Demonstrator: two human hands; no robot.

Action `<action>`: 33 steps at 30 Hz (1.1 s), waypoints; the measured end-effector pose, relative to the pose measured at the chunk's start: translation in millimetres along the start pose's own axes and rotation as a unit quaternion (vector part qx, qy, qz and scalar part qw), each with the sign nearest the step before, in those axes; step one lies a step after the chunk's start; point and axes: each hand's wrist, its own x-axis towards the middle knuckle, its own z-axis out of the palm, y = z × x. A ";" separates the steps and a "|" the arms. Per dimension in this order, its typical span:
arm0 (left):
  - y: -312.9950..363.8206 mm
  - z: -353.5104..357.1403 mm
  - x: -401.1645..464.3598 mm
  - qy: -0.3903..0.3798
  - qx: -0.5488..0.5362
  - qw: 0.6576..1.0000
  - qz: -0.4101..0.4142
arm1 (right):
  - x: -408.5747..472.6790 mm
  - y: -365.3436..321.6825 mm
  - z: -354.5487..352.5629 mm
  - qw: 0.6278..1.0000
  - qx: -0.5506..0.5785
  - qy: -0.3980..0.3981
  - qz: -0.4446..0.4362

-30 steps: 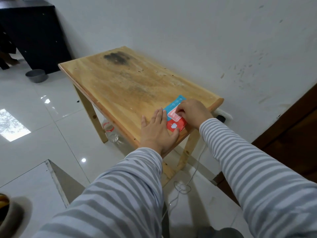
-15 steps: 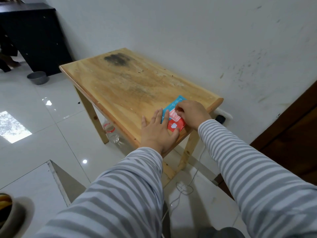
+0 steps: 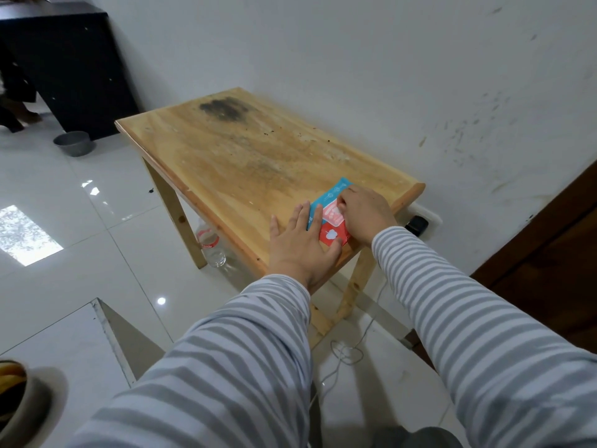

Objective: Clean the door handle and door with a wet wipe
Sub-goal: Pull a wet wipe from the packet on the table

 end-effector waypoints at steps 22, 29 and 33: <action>0.9 -2.4 -2.4 -0.002 -0.001 1.000 0.000 | 21.9 -22.1 -69.4 0.795 0.547 0.147 0.217; 1.3 -3.1 -5.8 -0.001 0.006 1.000 0.002 | 31.6 -31.1 -94.1 0.765 0.572 0.214 0.206; 1.1 -2.9 -5.6 0.001 0.008 1.000 0.001 | 35.5 -32.3 -115.2 0.751 0.565 0.278 0.200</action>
